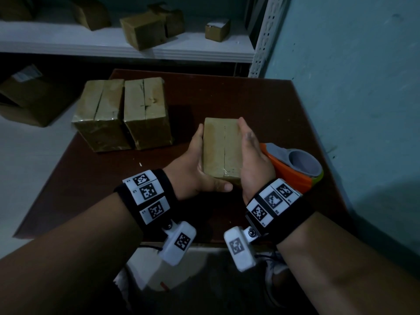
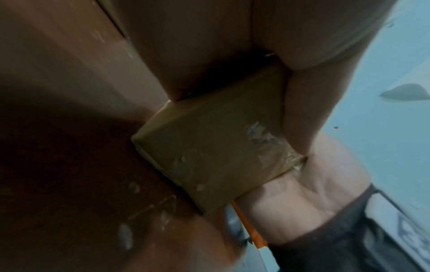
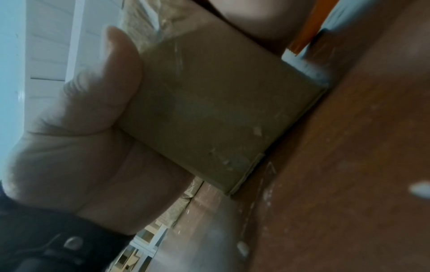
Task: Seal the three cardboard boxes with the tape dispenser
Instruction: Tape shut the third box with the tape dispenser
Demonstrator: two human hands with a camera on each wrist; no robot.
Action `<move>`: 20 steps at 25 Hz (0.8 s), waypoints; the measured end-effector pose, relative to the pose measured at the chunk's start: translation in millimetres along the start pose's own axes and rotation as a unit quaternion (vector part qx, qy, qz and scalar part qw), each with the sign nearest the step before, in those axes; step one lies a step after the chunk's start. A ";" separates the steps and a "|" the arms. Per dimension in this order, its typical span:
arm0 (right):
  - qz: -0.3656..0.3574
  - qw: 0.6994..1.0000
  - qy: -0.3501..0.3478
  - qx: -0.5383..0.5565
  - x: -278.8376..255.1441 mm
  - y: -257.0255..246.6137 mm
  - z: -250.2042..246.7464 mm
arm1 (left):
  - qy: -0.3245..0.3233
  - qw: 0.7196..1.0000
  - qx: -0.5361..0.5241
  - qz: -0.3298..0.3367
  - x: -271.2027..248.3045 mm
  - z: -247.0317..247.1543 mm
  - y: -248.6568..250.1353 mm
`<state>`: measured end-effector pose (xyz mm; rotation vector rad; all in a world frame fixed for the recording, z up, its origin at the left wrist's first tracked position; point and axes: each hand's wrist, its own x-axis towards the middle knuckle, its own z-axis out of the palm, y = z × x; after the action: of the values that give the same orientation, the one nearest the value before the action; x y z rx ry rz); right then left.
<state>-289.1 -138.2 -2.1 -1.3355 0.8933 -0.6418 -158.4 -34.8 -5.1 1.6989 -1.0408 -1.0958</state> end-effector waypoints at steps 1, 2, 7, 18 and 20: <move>0.003 1.000 -0.003 -0.001 -0.2 -1.3 -0.7 | -0.002 1.000 -0.001 0.001 0.4 -0.2 -0.5; 0.007 1.000 -0.005 -0.003 -0.5 -2.2 -1.1 | -0.006 1.000 -0.006 0.001 0.5 -0.4 -0.9; 0.007 1.000 0.011 0.014 1.9 0.6 -2.8 | -0.009 0.996 -0.085 0.023 -0.1 -3.7 -2.5; -0.022 0.997 -0.044 0.058 1.6 -1.4 -0.6 | 0.170 0.979 -0.093 0.063 2.9 -9.8 11.1; -0.042 0.996 -0.054 0.066 2.3 0.4 -1.1 | 0.178 0.978 -0.085 0.069 2.7 -11.2 11.6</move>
<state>-288.9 -140.6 -2.9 -1.2815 0.6996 -0.6750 -149.4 -38.4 8.0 1.5854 -0.8002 -0.7345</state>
